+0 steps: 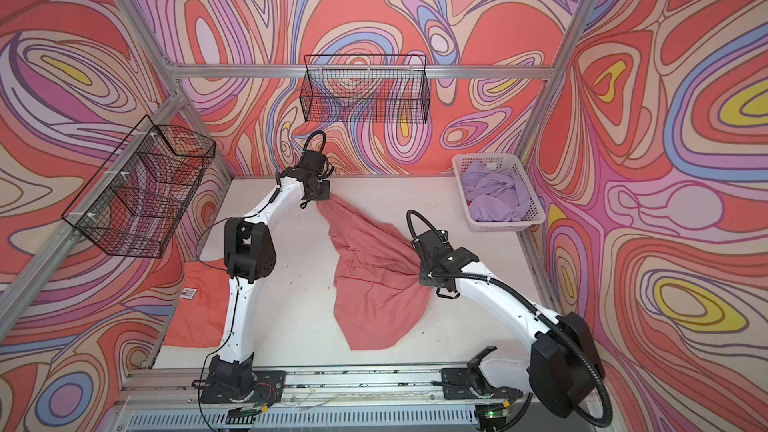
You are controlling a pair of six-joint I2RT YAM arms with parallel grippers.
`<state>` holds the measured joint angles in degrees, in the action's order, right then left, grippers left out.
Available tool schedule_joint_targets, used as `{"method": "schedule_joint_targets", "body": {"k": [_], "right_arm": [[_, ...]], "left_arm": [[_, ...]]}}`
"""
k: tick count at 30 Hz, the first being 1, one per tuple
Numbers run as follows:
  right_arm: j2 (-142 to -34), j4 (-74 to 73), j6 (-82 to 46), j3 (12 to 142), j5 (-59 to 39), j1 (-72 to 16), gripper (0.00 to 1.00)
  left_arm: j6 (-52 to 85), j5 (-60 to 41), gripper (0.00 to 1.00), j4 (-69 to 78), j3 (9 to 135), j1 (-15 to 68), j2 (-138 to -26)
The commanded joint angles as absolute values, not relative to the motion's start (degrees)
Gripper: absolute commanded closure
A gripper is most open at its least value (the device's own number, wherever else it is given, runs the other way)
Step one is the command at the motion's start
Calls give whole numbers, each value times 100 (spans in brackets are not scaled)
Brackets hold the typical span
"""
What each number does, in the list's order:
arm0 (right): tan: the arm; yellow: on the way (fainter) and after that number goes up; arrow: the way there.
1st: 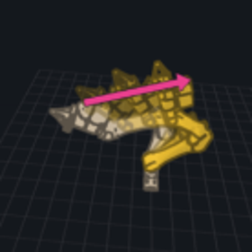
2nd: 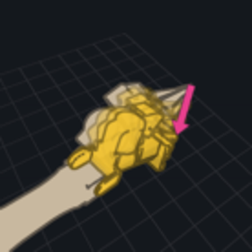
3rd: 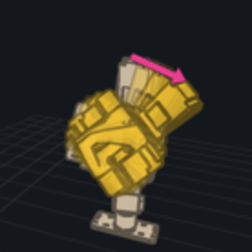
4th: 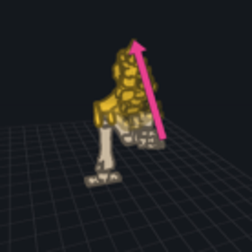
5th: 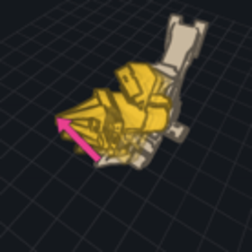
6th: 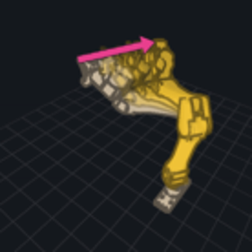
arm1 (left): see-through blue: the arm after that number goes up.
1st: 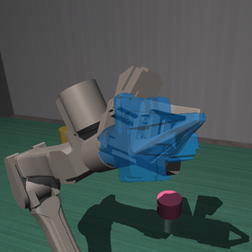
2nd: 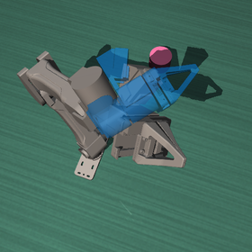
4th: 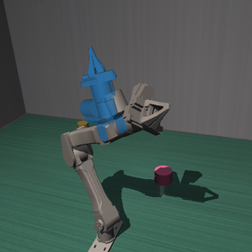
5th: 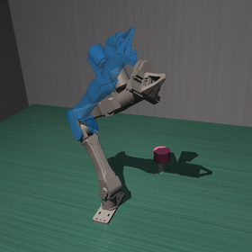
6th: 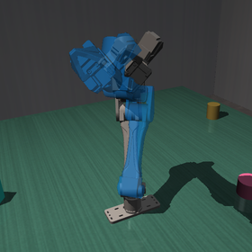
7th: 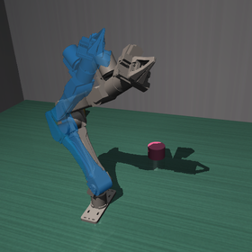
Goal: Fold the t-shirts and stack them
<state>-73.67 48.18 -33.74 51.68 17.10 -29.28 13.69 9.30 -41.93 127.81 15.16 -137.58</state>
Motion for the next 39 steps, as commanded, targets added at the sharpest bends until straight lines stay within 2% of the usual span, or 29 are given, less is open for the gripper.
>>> {"method": "schedule_joint_targets", "body": {"k": [1,2,4,5,9,13,19,24,27,30,33,37,39], "right_arm": [[-7528,4522,-3131,5613,1467,-2968,58],[-7576,4380,-3033,5749,1403,-3045,49],[-7881,4335,-2817,6227,1374,-3259,40],[-8064,4307,-2675,6434,1418,-3410,37],[-8922,3849,-2154,7128,1270,-3831,29],[-9843,3258,-1586,7717,1056,-3946,28],[-11269,2945,-1020,8893,853,-4007,28],[-12158,2880,-862,9711,496,-4091,28],[-12564,3007,-822,10057,455,-4126,28],[-12841,3041,-787,10241,427,-4131,33],[-13049,3046,-780,10394,413,-4131,42],[-13241,2953,-841,10519,616,-4131,75],[-13120,2738,-912,10401,775,-4122,86]], "left_arm": [[1395,543,39,-4298,12805,1463,-13861],[1421,469,26,-4271,12659,1471,-13783],[1515,242,5,-4114,12206,1476,-13488],[1557,164,0,-4054,11997,1472,-13361],[1720,98,0,-3844,10997,1461,-12516],[2197,9,0,-3632,9730,1302,-11528],[3203,-683,5,-2962,7007,1102,-9919],[3669,-1132,10,-2466,5364,1658,-9069],[3905,-1264,13,-2293,4925,2087,-8887],[4118,-1371,15,-2158,4675,2326,-8792],[4175,-1473,16,-2110,4531,2389,-8749],[4165,-1532,17,-2081,4418,2430,-8648],[4216,-1585,17,-1969,4326,2454,-8580]]}}
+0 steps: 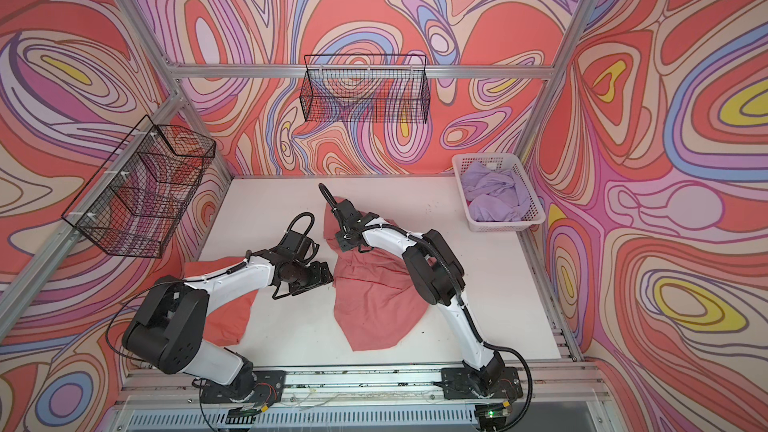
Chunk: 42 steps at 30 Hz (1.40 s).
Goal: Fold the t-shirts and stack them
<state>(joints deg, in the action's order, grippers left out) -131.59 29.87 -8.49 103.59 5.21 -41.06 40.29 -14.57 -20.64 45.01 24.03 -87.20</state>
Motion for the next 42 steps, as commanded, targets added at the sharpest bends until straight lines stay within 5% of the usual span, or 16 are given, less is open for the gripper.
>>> {"method": "schedule_joint_targets", "body": {"k": [1,4,12,20,25,29,38,42], "right_arm": [[-13028,2619,-955,10336,854,-4114,90],[-12710,2388,-1066,10249,1016,-4043,100],[-11644,2051,-1178,10171,1392,-3363,100],[-11767,1865,-1380,9778,2110,-2125,100],[-12481,2430,-1451,10342,1759,-1887,53],[-11890,2040,-1597,9687,1478,-2035,34],[-10313,2429,-1861,8308,1197,-2609,33],[-9511,2608,-2120,7477,1213,-2887,33]], "left_arm": [[4234,-1630,18,-1907,4271,2462,-8540],[4203,-1720,18,-1818,4212,2469,-8502],[4100,-1916,18,-1696,4276,2465,-8630],[4045,-1953,20,-1770,4320,2474,-8653],[3923,-2003,20,-1903,4467,2524,-8767],[3868,-1982,19,-1924,4585,2557,-8844],[3569,-2004,28,-1986,5459,2717,-9835],[3477,-1876,61,-2129,5745,2804,-10267]]}}
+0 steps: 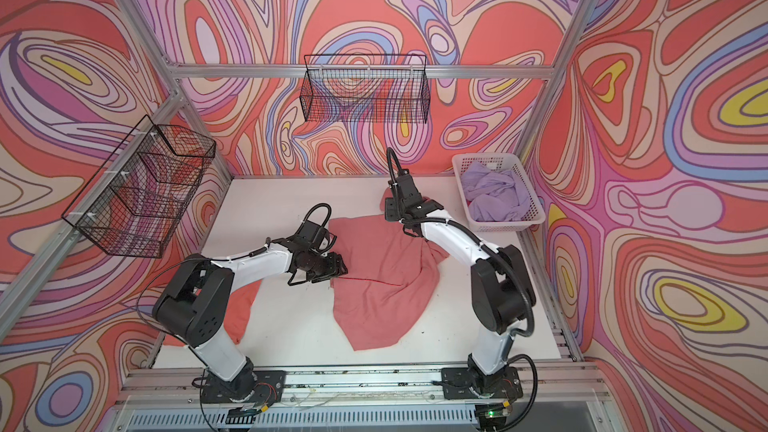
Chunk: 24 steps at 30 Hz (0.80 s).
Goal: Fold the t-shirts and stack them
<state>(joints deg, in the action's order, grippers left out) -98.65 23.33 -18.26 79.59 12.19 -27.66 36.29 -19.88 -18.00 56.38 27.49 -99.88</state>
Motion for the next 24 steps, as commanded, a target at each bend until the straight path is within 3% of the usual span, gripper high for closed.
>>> {"method": "schedule_joint_targets", "body": {"k": [1,4,14,24], "right_arm": [[-9345,2645,-2204,7257,1219,-2924,33],[-8889,2742,-2441,6669,1248,-2977,33],[-8022,3188,-2562,5977,1550,-2979,32],[-8348,3050,-2431,6034,1586,-2980,25]], "left_arm": [[3484,-1837,70,-2112,5779,2806,-10329],[3427,-1620,100,-2114,5991,2771,-10484],[2865,-1236,100,-2853,7183,2149,-9999],[2041,-677,100,-3423,8402,1674,-10635]]}}
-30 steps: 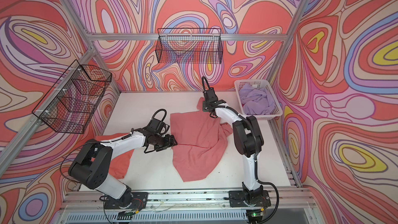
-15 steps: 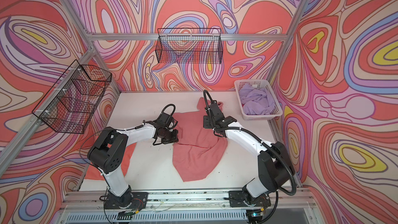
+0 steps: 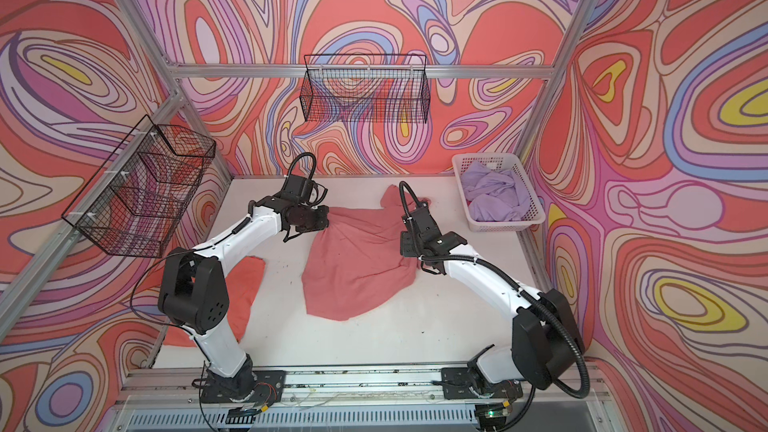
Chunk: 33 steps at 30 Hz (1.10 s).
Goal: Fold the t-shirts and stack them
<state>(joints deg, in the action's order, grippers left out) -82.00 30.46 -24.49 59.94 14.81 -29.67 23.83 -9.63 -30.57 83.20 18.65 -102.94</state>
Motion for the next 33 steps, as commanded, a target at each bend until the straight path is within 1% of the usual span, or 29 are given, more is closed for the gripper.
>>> {"method": "schedule_joint_targets", "body": {"k": [1,5,10,16,18,19,23,25,27,30,33], "right_arm": [[-8410,3069,-2425,6029,1653,-2979,24],[-8726,3063,-2276,5995,1962,-2850,22],[-9220,2848,-2231,6123,1685,-2402,24],[-9681,1951,-2018,6056,698,-2180,26],[-9804,1846,-2043,6097,457,-2180,29],[-9891,1868,-2073,6153,444,-2180,35],[-10033,1957,-2114,6163,546,-2180,77],[-9883,2010,-2106,6064,657,-2180,91],[-9562,2167,-2079,5957,889,-2175,100],[-8922,2552,-2023,5825,1244,-2153,100],[-8182,2951,-2064,5617,1367,-2135,100]], "left_arm": [[2024,-618,100,-3387,8398,1616,-10687],[1893,-542,100,-3370,8409,1438,-10714],[1844,-545,100,-3371,8386,1408,-10746],[1881,-556,100,-3261,8278,1406,-10829],[1890,-552,100,-3261,8288,1406,-10856],[1883,-543,100,-3253,8297,1404,-10866],[1887,-464,100,-3243,8295,1350,-10863],[1898,-442,100,-3253,8297,1289,-10863],[1898,-408,100,-3269,8297,1211,-10858],[1905,-418,100,-3286,8322,1063,-10828],[1907,-405,100,-3305,8354,930,-10813]]}}
